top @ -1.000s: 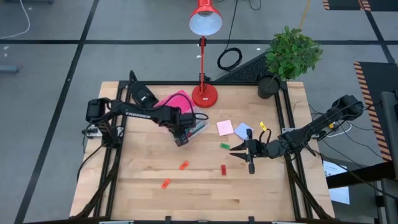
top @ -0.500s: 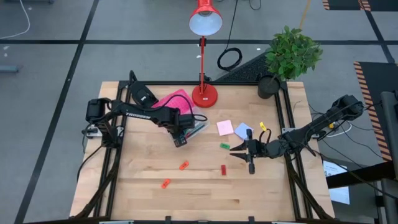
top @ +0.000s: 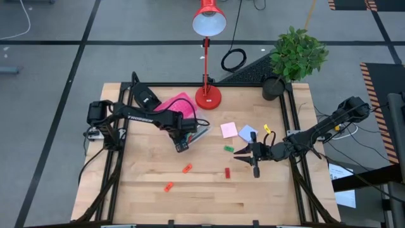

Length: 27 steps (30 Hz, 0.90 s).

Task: Pack school essentials
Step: Put the blue scissors into the pink supply box, then put the red eraser into the pink supply box

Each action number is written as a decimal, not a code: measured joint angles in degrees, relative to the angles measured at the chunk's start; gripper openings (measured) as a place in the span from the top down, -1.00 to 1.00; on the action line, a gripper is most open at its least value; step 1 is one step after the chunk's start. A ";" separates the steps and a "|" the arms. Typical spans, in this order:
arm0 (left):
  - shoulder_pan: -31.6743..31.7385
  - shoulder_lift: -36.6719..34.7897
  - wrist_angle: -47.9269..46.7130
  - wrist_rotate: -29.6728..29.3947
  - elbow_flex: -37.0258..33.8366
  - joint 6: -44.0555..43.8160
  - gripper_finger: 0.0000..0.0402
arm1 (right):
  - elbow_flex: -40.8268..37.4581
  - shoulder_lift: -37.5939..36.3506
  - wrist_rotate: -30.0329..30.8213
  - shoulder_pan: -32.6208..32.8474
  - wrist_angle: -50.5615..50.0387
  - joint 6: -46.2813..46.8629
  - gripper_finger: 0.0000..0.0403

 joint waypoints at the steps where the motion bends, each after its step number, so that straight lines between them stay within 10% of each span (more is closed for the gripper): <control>1: -0.19 0.00 0.00 0.29 0.00 0.24 0.68 | 0.00 0.01 0.01 0.00 0.00 0.00 0.67; 27: -3.63 -1.31 -3.37 -6.64 6.82 6.04 0.68 | 0.00 0.01 -0.08 0.00 -0.43 -0.02 0.67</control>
